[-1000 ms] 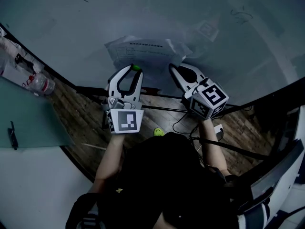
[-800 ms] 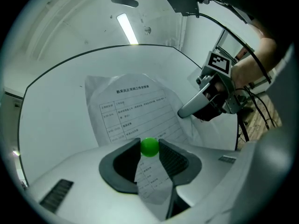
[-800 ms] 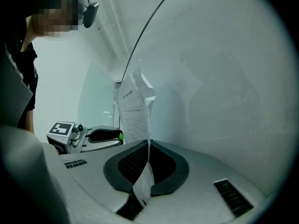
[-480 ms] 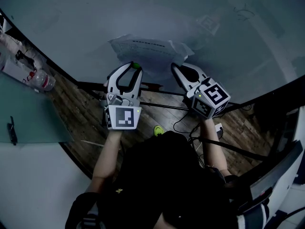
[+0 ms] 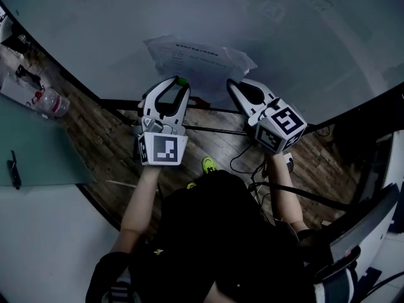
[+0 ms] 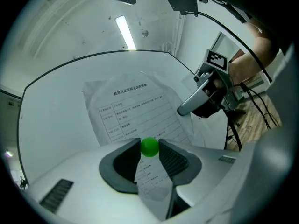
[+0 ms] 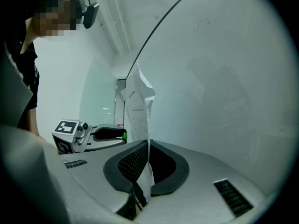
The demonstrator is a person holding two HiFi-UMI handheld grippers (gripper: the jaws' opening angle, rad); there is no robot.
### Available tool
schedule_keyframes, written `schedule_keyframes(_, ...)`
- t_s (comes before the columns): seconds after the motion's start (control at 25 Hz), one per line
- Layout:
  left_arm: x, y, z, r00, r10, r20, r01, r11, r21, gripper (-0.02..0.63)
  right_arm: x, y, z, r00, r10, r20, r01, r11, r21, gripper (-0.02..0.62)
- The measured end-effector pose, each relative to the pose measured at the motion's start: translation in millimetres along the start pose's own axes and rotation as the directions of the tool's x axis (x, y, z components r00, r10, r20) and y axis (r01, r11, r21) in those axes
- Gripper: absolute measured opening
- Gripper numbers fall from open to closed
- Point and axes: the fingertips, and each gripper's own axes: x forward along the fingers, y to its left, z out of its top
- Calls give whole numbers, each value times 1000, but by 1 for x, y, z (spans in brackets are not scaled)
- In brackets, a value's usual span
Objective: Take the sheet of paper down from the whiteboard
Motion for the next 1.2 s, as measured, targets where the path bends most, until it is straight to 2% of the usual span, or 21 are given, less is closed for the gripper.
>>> schedule_keyframes(0.44,-11,2,7,999,-34,7,34,999,-7,144,-10,17,1,1000,-12,-28,12,1000,0,25)
schedule_keyframes(0.72,-49,-9,13,999,-33,36,34,999,-12,144,-31,57,-7,1000,-17,-24,16,1000,-14,25)
schedule_keyframes(1.2,-59,-30,31,999,-10,34,11,1000,-28,144,-63,63,-8,1000,16,-4,-16,1000,-17,25)
